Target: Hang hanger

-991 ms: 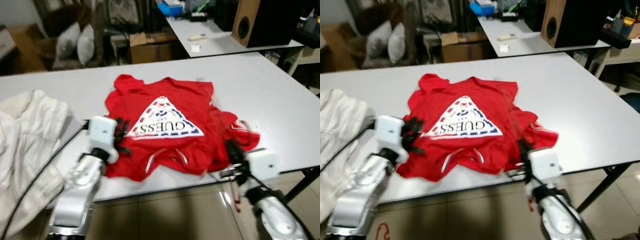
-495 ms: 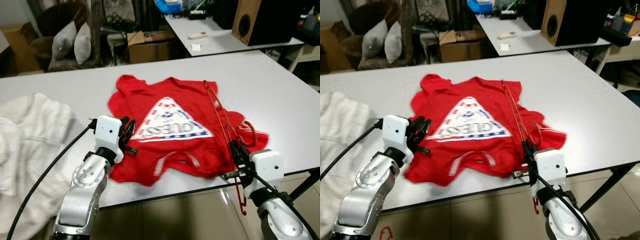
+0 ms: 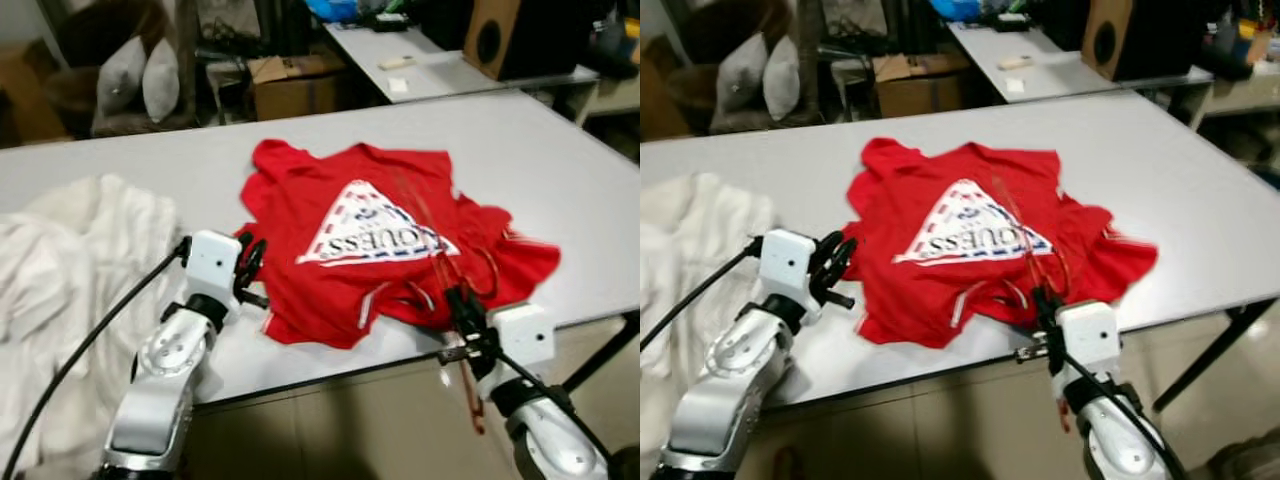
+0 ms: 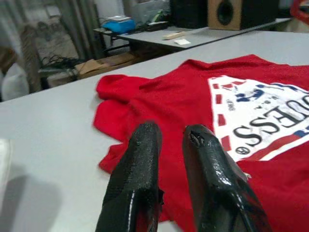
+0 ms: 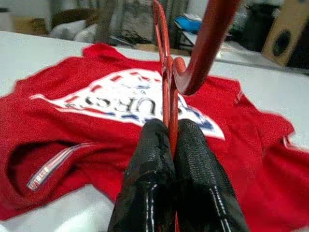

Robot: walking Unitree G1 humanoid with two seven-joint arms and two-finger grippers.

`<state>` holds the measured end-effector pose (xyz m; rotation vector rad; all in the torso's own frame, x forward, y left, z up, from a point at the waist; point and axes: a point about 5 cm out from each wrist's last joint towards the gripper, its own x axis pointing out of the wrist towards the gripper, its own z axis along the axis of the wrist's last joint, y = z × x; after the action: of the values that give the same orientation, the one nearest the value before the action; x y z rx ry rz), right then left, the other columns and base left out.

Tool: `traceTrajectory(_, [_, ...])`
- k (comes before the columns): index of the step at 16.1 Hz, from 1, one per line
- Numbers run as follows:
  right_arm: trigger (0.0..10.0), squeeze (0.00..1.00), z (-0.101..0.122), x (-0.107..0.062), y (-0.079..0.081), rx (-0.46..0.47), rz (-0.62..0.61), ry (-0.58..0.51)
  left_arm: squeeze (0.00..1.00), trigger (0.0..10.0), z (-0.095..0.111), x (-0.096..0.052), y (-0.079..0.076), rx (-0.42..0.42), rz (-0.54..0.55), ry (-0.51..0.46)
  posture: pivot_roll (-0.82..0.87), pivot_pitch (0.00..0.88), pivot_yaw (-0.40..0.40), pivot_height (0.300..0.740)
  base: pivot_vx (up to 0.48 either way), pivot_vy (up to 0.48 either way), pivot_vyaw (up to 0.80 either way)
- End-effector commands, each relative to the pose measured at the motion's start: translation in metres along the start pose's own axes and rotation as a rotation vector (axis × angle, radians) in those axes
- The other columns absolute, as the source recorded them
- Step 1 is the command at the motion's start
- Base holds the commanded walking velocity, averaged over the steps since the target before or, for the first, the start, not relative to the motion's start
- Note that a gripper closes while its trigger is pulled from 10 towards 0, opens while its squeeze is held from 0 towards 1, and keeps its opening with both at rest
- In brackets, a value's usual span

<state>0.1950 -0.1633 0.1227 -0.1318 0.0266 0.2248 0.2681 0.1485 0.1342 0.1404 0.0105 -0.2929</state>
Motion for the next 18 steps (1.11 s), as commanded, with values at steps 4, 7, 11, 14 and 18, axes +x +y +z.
traceTrajectory(4, [10.0,0.00,0.005,-0.004,-0.019,-0.052,0.013,-0.005,0.00,10.0,-0.003,0.002,-0.018,0.002,-0.134,0.034,-0.02,0.025,0.074,0.740,0.000,0.000,0.00])
traceTrajectory(7, [10.0,0.00,0.011,-0.011,-0.029,-0.114,0.119,0.004,1.00,10.0,-0.008,0.000,-0.038,-0.102,-0.340,0.103,-0.03,0.028,0.074,0.740,0.000,0.000,0.00])
traceTrajectory(11, [10.0,0.00,0.015,-0.019,-0.043,-0.203,0.215,0.051,1.00,10.0,-0.004,-0.003,-0.056,-0.125,-0.536,0.158,-0.01,0.052,0.068,0.740,0.000,0.000,0.00])
traceTrajectory(14, [10.0,0.00,0.014,-0.021,-0.037,-0.214,0.268,0.068,1.00,10.0,-0.009,-0.003,-0.058,-0.068,-0.550,0.208,-0.02,0.068,0.078,0.740,0.000,0.000,0.00])
traceTrajectory(18, [10.0,0.00,0.015,-0.024,-0.033,-0.215,0.281,0.073,1.00,10.0,-0.011,-0.005,-0.068,-0.074,-0.633,0.242,-0.02,0.084,0.095,0.740,0.000,0.000,0.00])
